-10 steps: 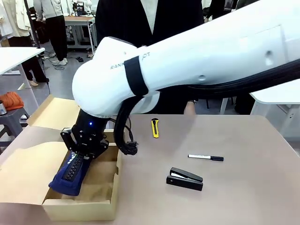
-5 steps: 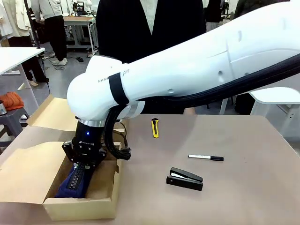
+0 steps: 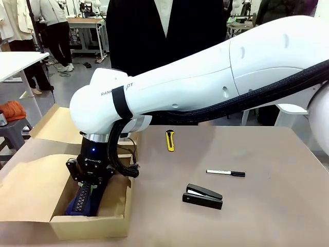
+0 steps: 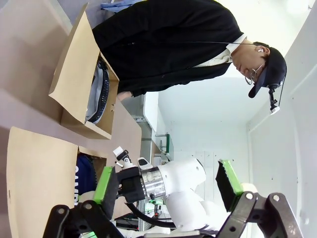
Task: Place items inside the box.
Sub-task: Pick up a Pencil pouch or Stapler and place it inside the Mailer Box closest to the robot.
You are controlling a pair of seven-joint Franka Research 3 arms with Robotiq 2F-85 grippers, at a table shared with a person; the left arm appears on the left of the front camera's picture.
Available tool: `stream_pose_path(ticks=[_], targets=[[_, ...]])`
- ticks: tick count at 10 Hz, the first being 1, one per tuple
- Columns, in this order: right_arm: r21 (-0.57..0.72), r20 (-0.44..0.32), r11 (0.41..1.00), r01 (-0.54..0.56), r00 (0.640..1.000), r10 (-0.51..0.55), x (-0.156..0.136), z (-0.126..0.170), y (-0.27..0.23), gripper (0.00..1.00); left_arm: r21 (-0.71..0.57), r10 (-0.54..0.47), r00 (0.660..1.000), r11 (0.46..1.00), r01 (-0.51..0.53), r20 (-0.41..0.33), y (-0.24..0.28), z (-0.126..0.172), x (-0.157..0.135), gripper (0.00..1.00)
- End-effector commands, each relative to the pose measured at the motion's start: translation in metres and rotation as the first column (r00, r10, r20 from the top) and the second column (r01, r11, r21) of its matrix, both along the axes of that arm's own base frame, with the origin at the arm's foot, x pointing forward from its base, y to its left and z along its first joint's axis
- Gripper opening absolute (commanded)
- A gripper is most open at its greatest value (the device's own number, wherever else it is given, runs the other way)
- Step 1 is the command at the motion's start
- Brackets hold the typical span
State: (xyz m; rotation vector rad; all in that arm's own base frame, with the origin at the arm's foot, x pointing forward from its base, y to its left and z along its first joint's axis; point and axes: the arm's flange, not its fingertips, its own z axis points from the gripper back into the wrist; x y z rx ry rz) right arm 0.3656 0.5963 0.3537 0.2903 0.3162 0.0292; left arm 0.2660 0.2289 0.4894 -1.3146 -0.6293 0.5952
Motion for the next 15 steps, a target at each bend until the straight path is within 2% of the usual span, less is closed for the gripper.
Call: stream_pose_path(ticks=[1, 2, 3, 4, 7, 8, 9, 10, 11, 12, 13, 14, 15], targets=[[-0.043, 0.01, 0.999, 0.007, 1.0, -0.007, 0.002, 0.004, 0.005, 0.62, -0.005, -0.001, 1.0, 1.0, 0.001, 0.03, -0.001, 0.001, -0.001, 1.0], [-0.045, 0.008, 0.999, 0.009, 1.0, -0.008, 0.002, 0.003, 0.005, 1.0, -0.005, -0.001, 1.0, 1.0, 0.001, 0.03, -0.001, 0.001, -0.001, 1.0], [-0.038, 0.005, 0.999, 0.005, 1.0, -0.005, 0.001, 0.003, 0.005, 0.76, -0.005, -0.001, 1.0, 1.0, 0.001, 0.03, -0.001, 0.001, -0.001, 1.0], [-0.031, 0.004, 1.0, 0.0, 1.0, 0.0, 0.001, 0.004, 0.005, 1.0, -0.005, -0.001, 1.0, 1.0, 0.001, 0.03, -0.001, 0.001, -0.001, 1.0], [0.05, -0.002, 0.998, -0.023, 1.0, 0.023, -0.001, 0.02, -0.013, 1.0, -0.005, -0.001, 1.0, 1.0, 0.001, 0.03, -0.001, 0.001, -0.001, 1.0], [0.066, -0.004, 0.992, -0.108, 0.994, 0.108, -0.002, 0.036, -0.034, 1.0, -0.005, -0.001, 1.0, 1.0, 0.001, 0.03, -0.001, 0.001, -0.001, 1.0], [0.086, 0.016, 0.987, -0.136, 0.991, 0.135, -0.004, 0.054, -0.064, 1.0, -0.005, -0.001, 1.0, 1.0, 0.001, 0.03, -0.001, 0.001, -0.001, 1.0], [0.16, 0.019, 0.967, -0.198, 0.98, 0.197, -0.013, 0.075, -0.102, 1.0, -0.005, -0.001, 1.0, 1.0, 0.001, 0.03, -0.001, 0.001, -0.001, 1.0], [0.179, 0.007, 0.955, -0.236, 0.971, 0.239, -0.036, 0.089, -0.132, 1.0, -0.005, -0.001, 1.0, 1.0, 0.001, 0.03, -0.001, 0.001, -0.001, 1.0], [0.233, 0.004, 0.937, -0.261, 0.964, 0.268, -0.066, 0.1, -0.14, 1.0, -0.005, -0.001, 1.0, 1.0, 0.001, 0.03, -0.001, 0.001, -0.001, 1.0], [0.127, 0.035, 0.975, -0.18, 0.984, 0.177, -0.001, 0.079, -0.078, 1.0, -0.005, -0.001, 1.0, 1.0, 0.001, 0.03, -0.001, 0.001, -0.001, 1.0], [0.127, 0.035, 0.975, -0.18, 0.984, 0.177, -0.001, 0.079, -0.078, 1.0, -0.005, -0.001, 1.0, 1.0, 0.001, 0.03, -0.001, 0.001, -0.001, 1.0], [0.164, 0.039, 0.96, -0.226, 0.974, 0.223, -0.032, 0.101, -0.113, 1.0, -0.005, -0.001, 1.0, 1.0, 0.001, 0.03, -0.001, 0.001, -0.001, 1.0]])
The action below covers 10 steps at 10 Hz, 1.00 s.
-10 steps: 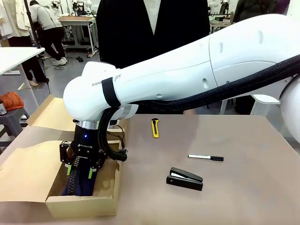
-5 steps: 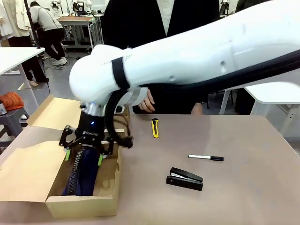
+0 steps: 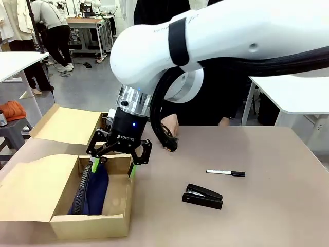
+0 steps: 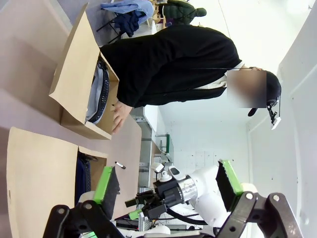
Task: Place items inside the box.
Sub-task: Pick up a Pencil pouch or Stapler and place it inside the Mailer Box closest to the robot.
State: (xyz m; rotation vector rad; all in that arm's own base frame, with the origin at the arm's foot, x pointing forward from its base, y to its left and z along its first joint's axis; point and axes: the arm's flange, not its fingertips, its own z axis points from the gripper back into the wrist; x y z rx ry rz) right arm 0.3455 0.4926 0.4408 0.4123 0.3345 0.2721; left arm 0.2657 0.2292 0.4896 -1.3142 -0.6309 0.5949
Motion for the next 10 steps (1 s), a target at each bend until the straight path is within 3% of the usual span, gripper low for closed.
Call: stream_pose_path(ticks=[1, 3, 4, 5, 6, 7, 8, 9, 10], targets=[[0.101, -0.011, 0.994, -0.047, 0.999, 0.049, 0.004, 0.016, -0.017, 1.0, -0.006, -0.001, 1.0, 1.0, 0.002, 0.029, -0.001, 0.001, -0.001, 1.0], [0.12, -0.109, 0.952, -0.281, 0.95, 0.294, 0.01, 0.034, -0.087, 1.0, -0.006, -0.001, 1.0, 1.0, 0.002, 0.029, -0.001, 0.001, -0.001, 1.0], [0.09, -0.11, 0.964, -0.25, 0.959, 0.259, 0.004, 0.037, -0.136, 1.0, -0.006, -0.001, 1.0, 1.0, 0.002, 0.029, -0.001, 0.001, -0.001, 1.0], [0.024, -0.051, 0.991, -0.128, 0.99, 0.129, -0.007, 0.036, -0.176, 1.0, -0.006, -0.001, 1.0, 1.0, 0.002, 0.029, -0.001, 0.001, -0.001, 1.0], [0.061, 0.028, 0.989, -0.137, 0.99, 0.135, -0.023, 0.034, -0.214, 1.0, -0.006, -0.001, 1.0, 1.0, 0.002, 0.029, -0.001, 0.001, -0.001, 1.0], [0.165, 0.094, 0.984, -0.074, 0.994, 0.059, -0.035, 0.034, -0.254, 1.0, -0.006, -0.001, 1.0, 1.0, 0.002, 0.029, -0.001, 0.001, -0.001, 1.0], [0.269, 0.126, 0.96, 0.07, 0.986, -0.108, -0.042, 0.027, -0.301, 1.0, -0.006, -0.001, 1.0, 1.0, 0.002, 0.029, -0.001, 0.001, -0.001, 1.0], [0.337, 0.113, 0.924, 0.18, 0.967, -0.23, -0.049, 0.018, -0.341, 1.0, -0.006, -0.001, 1.0, 1.0, 0.002, 0.029, -0.001, 0.001, -0.001, 1.0], [0.5, 0.135, 0.833, 0.238, 0.928, -0.347, -0.062, 0.005, -0.389, 1.0, -0.006, -0.001, 1.0, 1.0, 0.002, 0.029, -0.001, 0.001, -0.001, 1.0]])
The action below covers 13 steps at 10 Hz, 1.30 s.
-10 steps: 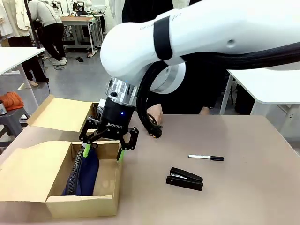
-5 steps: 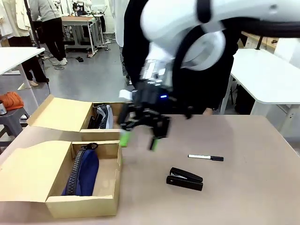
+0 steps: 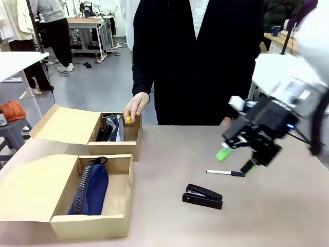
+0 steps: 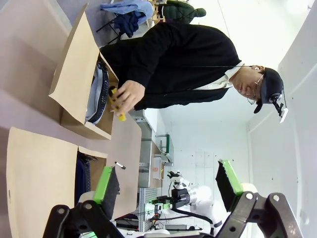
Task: Place items inside the box.
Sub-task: Pick up a Pencil pouch or Stapler and place it inside the Mailer Box closest to the robot.
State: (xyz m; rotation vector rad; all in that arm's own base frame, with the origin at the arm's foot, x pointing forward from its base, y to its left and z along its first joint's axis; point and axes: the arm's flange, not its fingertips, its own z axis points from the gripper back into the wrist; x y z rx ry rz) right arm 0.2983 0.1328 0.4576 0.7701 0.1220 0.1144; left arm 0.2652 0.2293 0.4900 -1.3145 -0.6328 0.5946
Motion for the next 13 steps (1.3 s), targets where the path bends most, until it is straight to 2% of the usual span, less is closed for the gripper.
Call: stream_pose_path(ticks=[1, 2, 3, 4, 5, 6, 7, 8, 13], targets=[[0.291, 0.104, 0.931, 0.221, 0.96, -0.261, -0.024, -0.023, -0.067, 1.0, -0.006, -0.002, 1.0, 1.0, 0.002, 0.027, -0.001, 0.001, 0.0, 1.0], [0.4, 0.085, 0.861, 0.314, 0.922, -0.377, -0.037, -0.035, -0.097, 1.0, -0.006, -0.002, 1.0, 1.0, 0.002, 0.027, -0.001, 0.001, 0.0, 1.0], [0.473, 0.076, 0.812, 0.342, 0.902, -0.424, -0.049, -0.046, -0.12, 1.0, -0.006, -0.002, 1.0, 1.0, 0.002, 0.027, -0.001, 0.001, 0.0, 1.0], [0.534, 0.045, 0.778, 0.331, 0.908, -0.417, -0.059, -0.062, -0.142, 1.0, -0.006, -0.002, 1.0, 1.0, 0.002, 0.027, -0.001, 0.001, 0.0, 1.0], [0.558, -0.038, 0.756, 0.344, 0.92, -0.391, -0.063, -0.084, -0.157, 1.0, -0.006, -0.002, 1.0, 1.0, 0.002, 0.027, -0.001, 0.001, 0.0, 1.0], [0.595, -0.093, 0.748, 0.296, 0.949, -0.302, -0.065, -0.107, -0.164, 1.0, -0.006, -0.002, 1.0, 1.0, 0.002, 0.027, -0.001, 0.001, 0.0, 1.0], [0.652, -0.128, 0.711, 0.264, 0.962, -0.24, -0.059, -0.128, -0.161, 1.0, -0.006, -0.002, 1.0, 1.0, 0.002, 0.027, -0.001, 0.001, 0.0, 1.0], [0.556, -0.062, 0.74, 0.378, 0.907, -0.417, 0.015, -0.02, -0.203, 1.0, -0.006, -0.002, 1.0, 1.0, 0.002, 0.027, -0.001, 0.001, 0.0, 1.0], [0.556, -0.062, 0.74, 0.378, 0.907, -0.417, 0.015, -0.02, -0.203, 1.0, -0.006, -0.002, 1.0, 1.0, 0.002, 0.027, -0.001, 0.001, 0.0, 1.0]])
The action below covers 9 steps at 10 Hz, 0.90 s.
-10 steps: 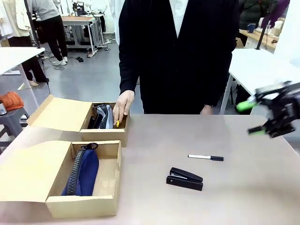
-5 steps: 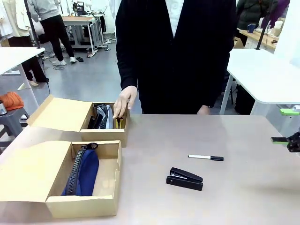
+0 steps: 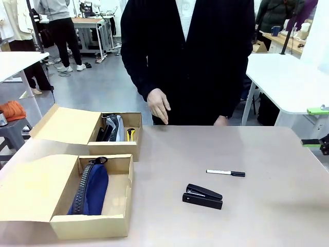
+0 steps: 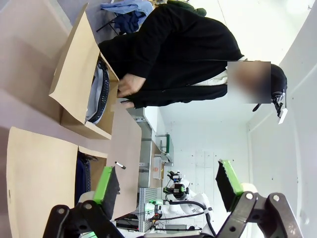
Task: Place items inside the box.
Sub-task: Pick up a Pencil pouch or Stapler and place it inside the Mailer Box closest to the robot.
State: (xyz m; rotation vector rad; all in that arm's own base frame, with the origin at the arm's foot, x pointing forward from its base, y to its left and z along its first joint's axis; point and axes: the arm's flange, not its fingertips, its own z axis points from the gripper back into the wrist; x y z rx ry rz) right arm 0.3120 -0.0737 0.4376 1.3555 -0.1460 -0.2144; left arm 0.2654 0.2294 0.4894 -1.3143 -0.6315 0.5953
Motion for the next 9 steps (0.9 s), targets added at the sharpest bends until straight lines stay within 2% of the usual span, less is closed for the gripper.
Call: stream_pose_path(ticks=[1, 9], targets=[[0.014, -0.013, 0.999, 0.031, 0.999, -0.031, 0.001, 0.0001, 0.0035, 1.0, -0.005, -0.002, 1.0, 1.0, 0.002, 0.029, -0.0011, 0.0012, -0.0003, 1.0], [0.014, -0.013, 0.999, 0.031, 0.999, -0.031, 0.001, 0.0001, 0.0035, 1.0, -0.005, -0.002, 1.0, 1.0, 0.002, 0.029, -0.0011, 0.0012, -0.0003, 1.0]])
